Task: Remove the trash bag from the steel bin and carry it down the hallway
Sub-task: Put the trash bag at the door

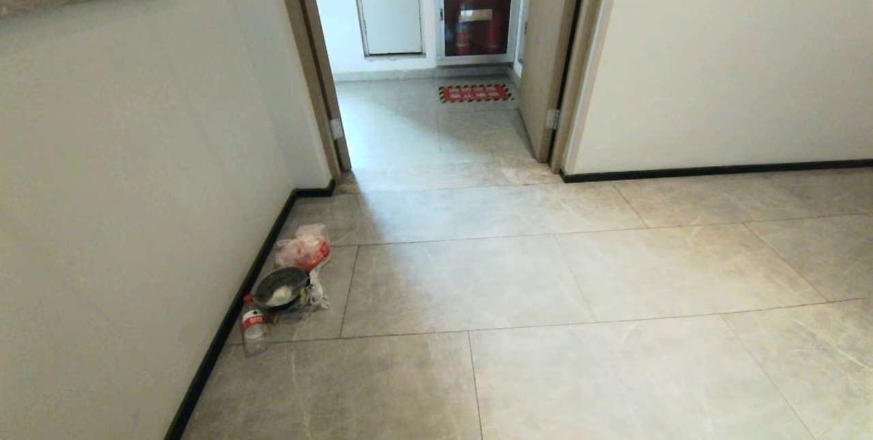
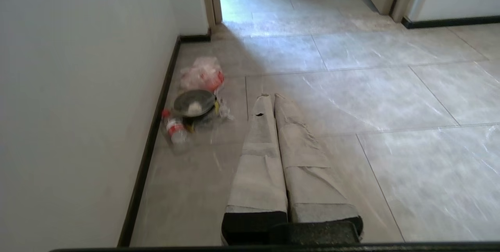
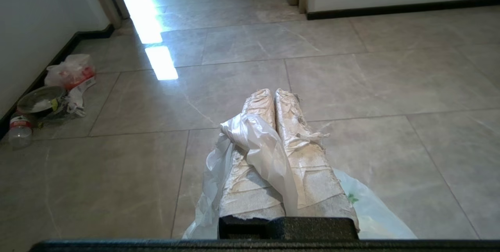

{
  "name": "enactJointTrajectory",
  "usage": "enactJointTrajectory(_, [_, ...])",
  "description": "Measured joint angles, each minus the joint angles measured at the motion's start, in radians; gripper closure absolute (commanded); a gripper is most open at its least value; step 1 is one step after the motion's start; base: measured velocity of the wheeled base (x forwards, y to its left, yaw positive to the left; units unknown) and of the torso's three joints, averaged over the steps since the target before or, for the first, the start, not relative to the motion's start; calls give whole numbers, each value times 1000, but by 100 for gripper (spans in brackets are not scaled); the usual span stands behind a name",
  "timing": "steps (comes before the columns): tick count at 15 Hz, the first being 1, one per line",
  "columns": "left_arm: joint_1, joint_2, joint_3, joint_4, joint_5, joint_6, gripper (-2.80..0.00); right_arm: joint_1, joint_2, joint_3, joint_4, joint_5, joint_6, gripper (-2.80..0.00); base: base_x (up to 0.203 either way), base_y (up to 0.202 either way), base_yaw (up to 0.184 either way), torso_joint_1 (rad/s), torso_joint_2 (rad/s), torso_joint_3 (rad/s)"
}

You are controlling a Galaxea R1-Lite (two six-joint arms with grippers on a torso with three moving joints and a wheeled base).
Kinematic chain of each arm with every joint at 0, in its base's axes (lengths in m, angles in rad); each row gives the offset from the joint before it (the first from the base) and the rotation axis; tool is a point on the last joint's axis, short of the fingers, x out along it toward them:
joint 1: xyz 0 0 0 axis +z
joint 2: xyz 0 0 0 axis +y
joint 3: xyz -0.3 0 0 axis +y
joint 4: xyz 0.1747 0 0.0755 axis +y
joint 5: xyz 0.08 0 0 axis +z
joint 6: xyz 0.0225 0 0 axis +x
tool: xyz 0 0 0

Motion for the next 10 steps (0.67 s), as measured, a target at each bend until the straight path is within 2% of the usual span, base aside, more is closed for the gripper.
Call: enactJointTrajectory(10, [0, 0, 0, 3, 0, 0, 0, 0, 0, 0, 0, -1, -1, 0, 185, 0, -3, 2, 3, 5])
